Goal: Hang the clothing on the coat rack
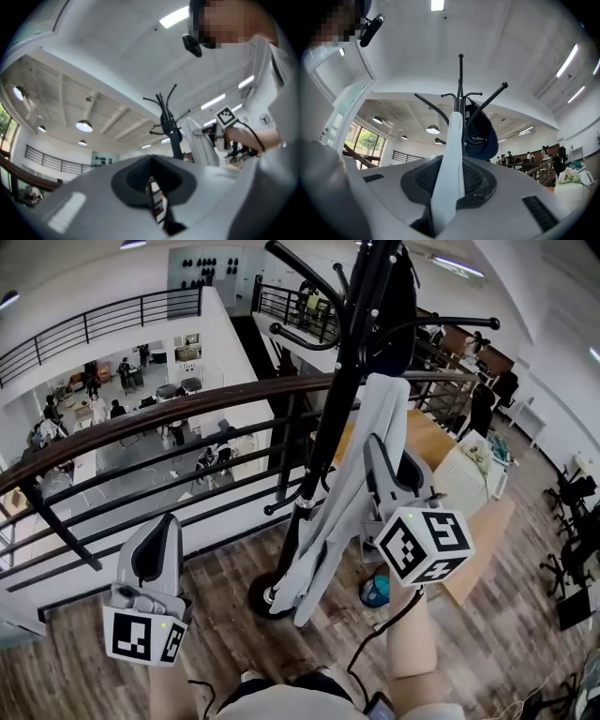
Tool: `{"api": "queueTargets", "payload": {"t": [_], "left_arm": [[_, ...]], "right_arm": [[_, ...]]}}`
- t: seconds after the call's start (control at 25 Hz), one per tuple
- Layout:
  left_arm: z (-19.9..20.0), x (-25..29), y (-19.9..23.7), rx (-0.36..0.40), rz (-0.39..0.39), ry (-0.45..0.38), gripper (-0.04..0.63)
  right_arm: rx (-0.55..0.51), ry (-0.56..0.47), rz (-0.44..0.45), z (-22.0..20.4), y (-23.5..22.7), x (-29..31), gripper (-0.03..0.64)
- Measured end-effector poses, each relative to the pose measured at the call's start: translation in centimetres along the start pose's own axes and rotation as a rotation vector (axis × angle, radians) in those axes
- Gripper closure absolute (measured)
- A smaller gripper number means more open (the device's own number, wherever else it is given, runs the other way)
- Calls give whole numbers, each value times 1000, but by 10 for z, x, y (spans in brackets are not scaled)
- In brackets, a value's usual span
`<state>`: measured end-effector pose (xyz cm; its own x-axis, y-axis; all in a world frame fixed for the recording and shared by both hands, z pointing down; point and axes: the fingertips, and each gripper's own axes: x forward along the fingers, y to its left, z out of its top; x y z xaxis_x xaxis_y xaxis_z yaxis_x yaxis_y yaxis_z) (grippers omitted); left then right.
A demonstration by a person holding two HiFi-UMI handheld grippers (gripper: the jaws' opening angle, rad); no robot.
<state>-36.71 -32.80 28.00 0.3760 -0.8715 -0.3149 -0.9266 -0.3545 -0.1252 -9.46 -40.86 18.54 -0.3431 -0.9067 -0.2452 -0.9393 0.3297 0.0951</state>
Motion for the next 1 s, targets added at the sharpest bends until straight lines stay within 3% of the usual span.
{"api": "queueTargets", "payload": {"t": [0.48, 1.0], "left_arm": [[20, -14, -34, 24, -3, -10, 589], [39, -43, -98, 34, 43, 9, 588]], "right_arm": [[-25, 23, 59, -12, 13, -56, 532], [-9, 41, 126, -19, -1, -123, 617]]}}
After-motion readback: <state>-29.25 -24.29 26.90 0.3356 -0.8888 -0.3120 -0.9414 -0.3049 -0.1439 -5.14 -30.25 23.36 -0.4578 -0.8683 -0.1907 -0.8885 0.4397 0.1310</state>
